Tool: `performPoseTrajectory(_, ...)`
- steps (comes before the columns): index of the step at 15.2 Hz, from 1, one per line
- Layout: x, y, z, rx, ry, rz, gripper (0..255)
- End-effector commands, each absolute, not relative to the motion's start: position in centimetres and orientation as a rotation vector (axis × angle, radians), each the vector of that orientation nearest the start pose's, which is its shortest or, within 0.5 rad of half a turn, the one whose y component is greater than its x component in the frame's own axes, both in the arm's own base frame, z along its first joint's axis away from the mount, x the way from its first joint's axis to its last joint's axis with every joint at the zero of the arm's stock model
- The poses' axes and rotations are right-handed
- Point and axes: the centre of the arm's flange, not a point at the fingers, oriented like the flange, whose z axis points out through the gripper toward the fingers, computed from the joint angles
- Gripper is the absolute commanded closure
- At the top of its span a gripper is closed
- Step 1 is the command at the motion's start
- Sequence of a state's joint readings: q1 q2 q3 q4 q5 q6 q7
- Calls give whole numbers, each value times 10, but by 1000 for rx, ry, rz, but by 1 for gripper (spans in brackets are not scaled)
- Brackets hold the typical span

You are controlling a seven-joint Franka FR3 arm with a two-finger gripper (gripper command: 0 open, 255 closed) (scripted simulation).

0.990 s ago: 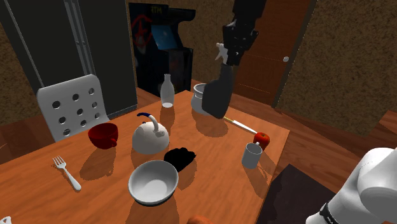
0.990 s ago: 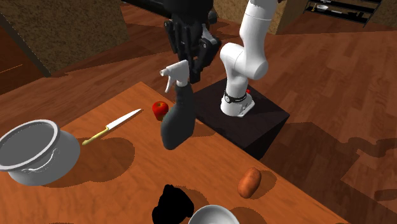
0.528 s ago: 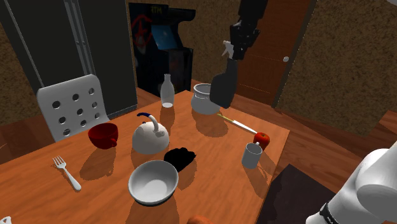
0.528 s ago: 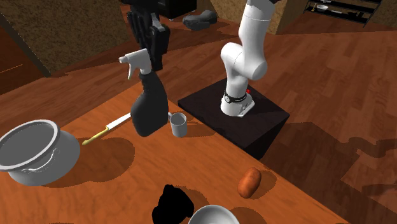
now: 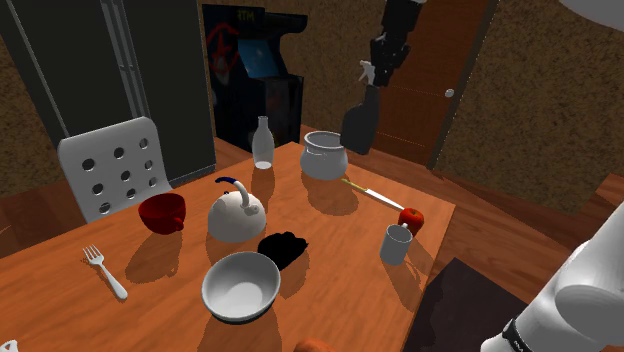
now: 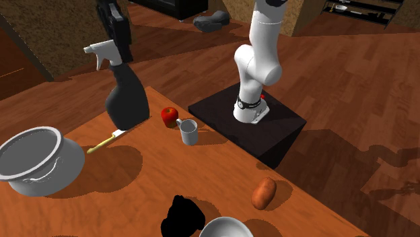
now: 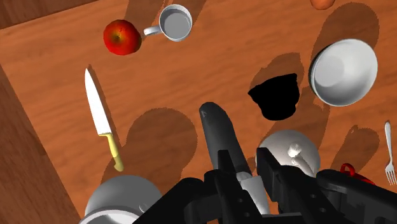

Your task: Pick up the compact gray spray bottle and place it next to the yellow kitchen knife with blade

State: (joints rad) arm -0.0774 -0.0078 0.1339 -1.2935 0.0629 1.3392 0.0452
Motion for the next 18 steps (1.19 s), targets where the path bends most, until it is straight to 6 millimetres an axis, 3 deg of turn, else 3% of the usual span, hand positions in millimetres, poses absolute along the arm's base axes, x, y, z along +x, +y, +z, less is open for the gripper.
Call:
performPoseTrajectory(1, 534, 14, 734, -3078, -44, -78, 255)
performPoseTrajectory(8, 579, -66, 735, -3078, -44, -78, 255)
performPoseTrajectory(18, 579, -66, 682, -3078, -44, -78, 255)
